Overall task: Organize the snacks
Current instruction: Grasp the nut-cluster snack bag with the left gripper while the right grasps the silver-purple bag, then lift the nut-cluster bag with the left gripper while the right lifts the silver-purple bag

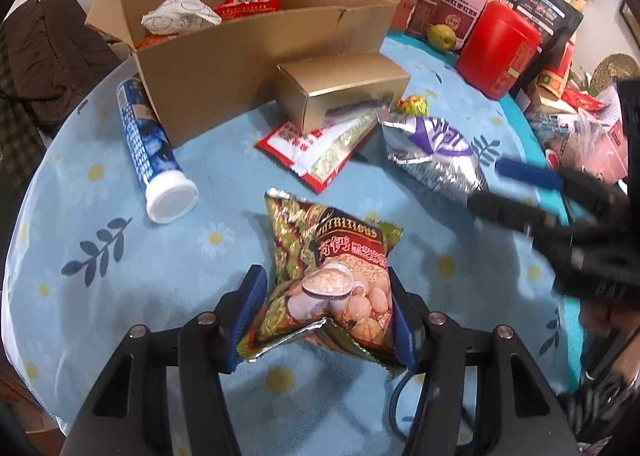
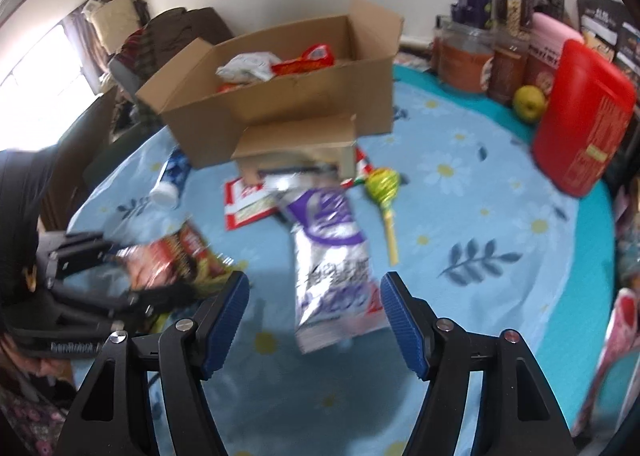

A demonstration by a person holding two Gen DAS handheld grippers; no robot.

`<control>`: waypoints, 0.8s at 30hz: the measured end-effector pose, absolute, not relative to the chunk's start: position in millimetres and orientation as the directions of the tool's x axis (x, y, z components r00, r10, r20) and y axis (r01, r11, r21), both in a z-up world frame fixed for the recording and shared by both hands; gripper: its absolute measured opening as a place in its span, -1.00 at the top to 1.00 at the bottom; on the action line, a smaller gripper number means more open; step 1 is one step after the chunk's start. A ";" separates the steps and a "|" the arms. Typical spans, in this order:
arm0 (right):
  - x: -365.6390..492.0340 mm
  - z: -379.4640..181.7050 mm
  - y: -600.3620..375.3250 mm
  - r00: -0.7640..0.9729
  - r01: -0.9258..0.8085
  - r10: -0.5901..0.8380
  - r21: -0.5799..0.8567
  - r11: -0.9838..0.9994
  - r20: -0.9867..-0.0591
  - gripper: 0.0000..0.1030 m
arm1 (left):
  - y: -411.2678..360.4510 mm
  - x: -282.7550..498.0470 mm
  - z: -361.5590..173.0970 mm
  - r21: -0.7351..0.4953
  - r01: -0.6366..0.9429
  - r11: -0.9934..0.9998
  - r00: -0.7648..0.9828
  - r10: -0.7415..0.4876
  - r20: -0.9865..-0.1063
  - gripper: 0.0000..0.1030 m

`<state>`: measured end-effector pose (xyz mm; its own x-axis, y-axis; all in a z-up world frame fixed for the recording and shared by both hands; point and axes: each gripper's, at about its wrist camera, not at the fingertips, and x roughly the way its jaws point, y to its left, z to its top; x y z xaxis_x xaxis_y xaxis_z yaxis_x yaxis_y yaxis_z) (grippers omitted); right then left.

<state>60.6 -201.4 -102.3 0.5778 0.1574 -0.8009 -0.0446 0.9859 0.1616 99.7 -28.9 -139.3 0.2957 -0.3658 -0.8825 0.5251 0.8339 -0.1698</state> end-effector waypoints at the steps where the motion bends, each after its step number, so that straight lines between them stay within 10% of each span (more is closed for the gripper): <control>1: 63.0 -103.2 -203.5 0.579 -0.043 0.157 0.162 0.986 -0.800 -0.46 | -29.0 99.2 -140.3 -0.166 0.527 0.834 0.297 -0.363 -0.883 -0.11; 7: 92.7 -122.9 -212.0 0.539 -0.054 0.180 0.180 0.982 -0.823 -0.46 | -34.2 101.1 -147.4 -0.141 0.524 0.840 0.298 -0.336 -0.894 -0.19; 12: 101.8 -138.0 -213.2 0.488 -0.059 0.244 0.247 0.967 -0.838 0.12 | -30.2 100.4 -147.8 -0.155 0.520 0.840 0.309 -0.355 -0.882 -0.19; 24: 46.4 -131.5 -202.8 0.472 -0.025 0.191 0.203 0.979 -0.861 0.20 | -28.5 85.1 -143.8 -0.150 0.569 0.808 0.293 -0.370 -0.881 -0.14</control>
<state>46.4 -202.8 -131.5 0.4717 0.1906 -0.8609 -0.0248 0.9788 0.2032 85.1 -28.5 -143.8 0.2934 -0.3701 -0.8814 0.5693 0.8084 -0.1499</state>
